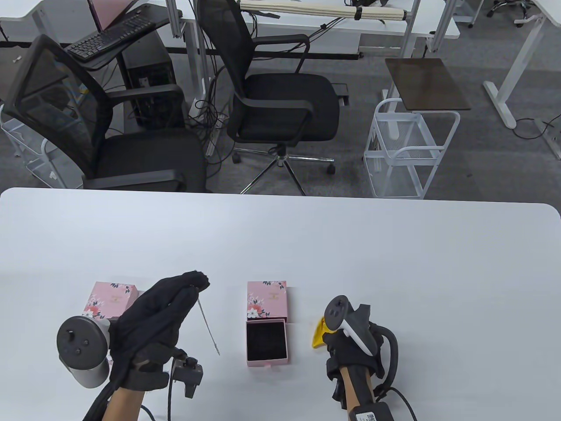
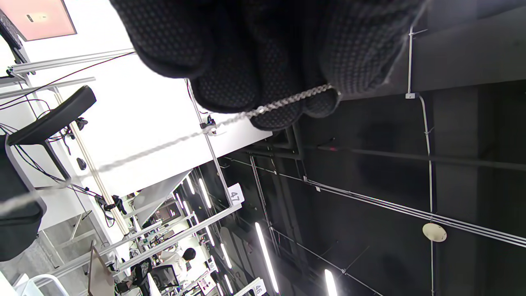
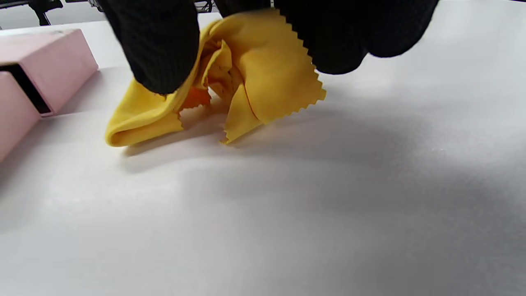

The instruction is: Dust necklace

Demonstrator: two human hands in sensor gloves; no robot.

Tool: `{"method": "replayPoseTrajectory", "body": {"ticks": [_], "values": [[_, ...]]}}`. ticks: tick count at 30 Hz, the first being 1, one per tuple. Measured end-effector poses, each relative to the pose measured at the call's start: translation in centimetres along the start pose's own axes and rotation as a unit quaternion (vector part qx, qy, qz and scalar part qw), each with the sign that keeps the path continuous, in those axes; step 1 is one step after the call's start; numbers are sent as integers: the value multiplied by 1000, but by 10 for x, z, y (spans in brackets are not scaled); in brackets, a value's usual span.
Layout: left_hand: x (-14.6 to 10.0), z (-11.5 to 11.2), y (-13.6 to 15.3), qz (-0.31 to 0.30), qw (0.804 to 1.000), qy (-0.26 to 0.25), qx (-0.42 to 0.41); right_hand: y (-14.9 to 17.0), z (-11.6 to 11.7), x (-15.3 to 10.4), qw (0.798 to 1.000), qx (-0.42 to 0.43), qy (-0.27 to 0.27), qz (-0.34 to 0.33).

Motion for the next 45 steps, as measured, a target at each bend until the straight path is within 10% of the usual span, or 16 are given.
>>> {"method": "replayPoseTrajectory", "body": {"ticks": [7,11,19,28,45], "values": [[3,-11,6,9,1000,14,12,-18,-43,-30,986,82,122,-78],[4,-17,11,18,999,23,19,-44,-71,-62,937,195,197,-211],[4,-24,13,18,999,28,28,-104,-94,-109,862,278,129,-404],[6,-27,17,26,999,35,30,-160,-73,-110,851,284,156,-414],[9,5,35,60,998,-13,33,-114,-93,-82,879,278,156,-354]]}}
Point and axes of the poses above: the tracker on the back of each hand, its own y axis roughly to the little-finger side, its own x axis roughly from the wrist to the fingertips, z = x × y, the point moved 2 cm from there along x, roughly from the wrist to the fingertips, and after that the axes turned 5 degrees about y, right-handed, at the moved point
